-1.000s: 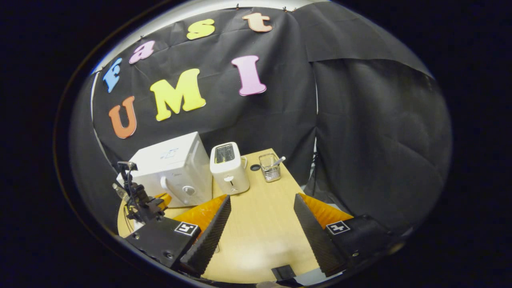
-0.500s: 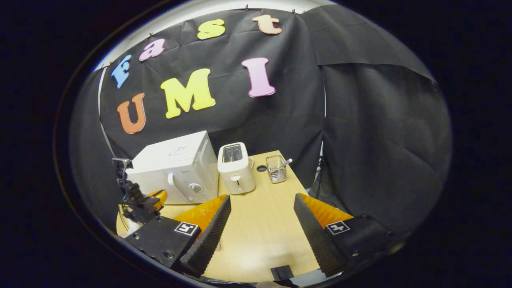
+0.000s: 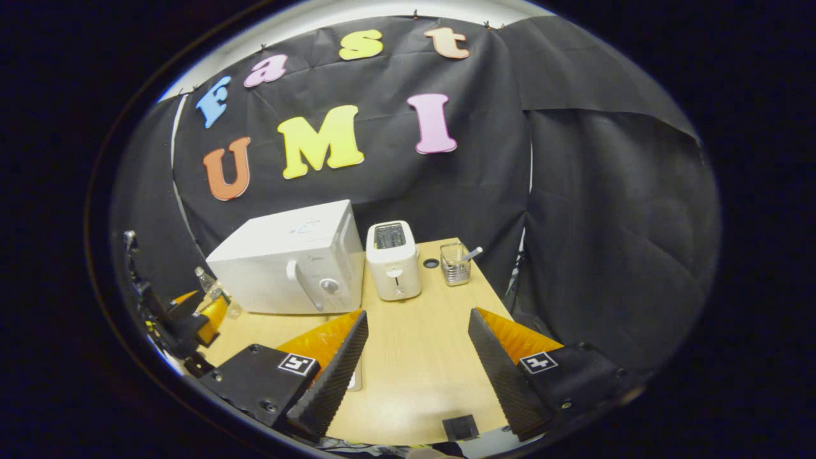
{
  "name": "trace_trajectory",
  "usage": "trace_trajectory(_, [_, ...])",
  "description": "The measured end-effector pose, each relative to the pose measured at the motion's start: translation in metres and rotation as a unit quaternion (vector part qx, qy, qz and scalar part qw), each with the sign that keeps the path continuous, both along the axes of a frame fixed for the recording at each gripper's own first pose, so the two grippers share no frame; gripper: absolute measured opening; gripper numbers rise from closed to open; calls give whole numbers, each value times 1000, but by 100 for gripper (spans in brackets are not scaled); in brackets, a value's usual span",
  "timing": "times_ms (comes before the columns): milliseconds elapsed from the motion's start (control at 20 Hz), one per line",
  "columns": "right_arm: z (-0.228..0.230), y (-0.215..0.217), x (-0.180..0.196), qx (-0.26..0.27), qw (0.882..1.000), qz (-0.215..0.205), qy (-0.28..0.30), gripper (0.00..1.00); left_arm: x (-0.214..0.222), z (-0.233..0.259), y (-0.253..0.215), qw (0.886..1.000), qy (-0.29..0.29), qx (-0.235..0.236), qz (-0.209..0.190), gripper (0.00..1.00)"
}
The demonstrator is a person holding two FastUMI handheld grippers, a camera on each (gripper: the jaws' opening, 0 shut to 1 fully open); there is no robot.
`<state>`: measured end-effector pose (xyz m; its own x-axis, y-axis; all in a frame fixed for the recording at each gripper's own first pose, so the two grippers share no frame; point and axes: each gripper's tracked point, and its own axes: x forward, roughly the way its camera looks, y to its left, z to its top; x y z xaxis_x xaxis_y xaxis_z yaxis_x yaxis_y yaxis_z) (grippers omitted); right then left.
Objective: Open the microwave oven with the left hand, put the food in, and close the microwave oven.
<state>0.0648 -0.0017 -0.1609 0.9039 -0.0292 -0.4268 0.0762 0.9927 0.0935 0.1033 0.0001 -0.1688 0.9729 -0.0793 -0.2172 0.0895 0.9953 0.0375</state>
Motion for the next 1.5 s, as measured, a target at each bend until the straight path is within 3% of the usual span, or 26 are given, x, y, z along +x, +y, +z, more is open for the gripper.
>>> trace_trajectory(100, [6, 20, -6, -1, 1000, 10, -13, 100, -24, 28, 7, 1000, -20, -17, 2, 96])
trace_trajectory(150, [11, 31, -7, -2, 1000, 17, -22, 91, -34, 42, 15, 999, -25, -22, 9, 96])
trace_trajectory(200, [15, 42, -8, -5, 999, 25, -31, 100, -43, 54, 22, 999, -28, -29, 15, 96])
trace_trajectory(450, [45, 87, -4, -20, 995, 64, -78, 100, -72, 99, 53, 997, -37, -51, 45, 96])
trace_trajectory(600, [65, 107, 0, -11, 992, 77, -101, 100, -79, 117, 72, 996, -55, -31, 60, 95])
trace_trajectory(650, [71, 112, 2, -8, 991, 81, -108, 91, -82, 122, 76, 996, -59, -30, 61, 95])
trace_trajectory(700, [77, 118, 2, -8, 990, 83, -116, 100, -82, 127, 76, 996, -62, -33, 61, 95])
trace_trajectory(850, [95, 124, 4, -14, 987, 84, -137, 100, -83, 135, 80, 995, -65, -36, 64, 95])
trace_trajectory(900, [99, 125, 4, -14, 986, 85, -143, 91, -81, 140, 81, 995, -67, -38, 65, 96])
trace_trajectory(950, [103, 125, 4, -15, 986, 84, -146, 100, -81, 143, 79, 995, -68, -39, 62, 95])
trace_trajectory(1500, [131, 123, -1, -24, 982, 68, -176, 100, -63, 158, 68, 996, -72, -32, 34, 96])
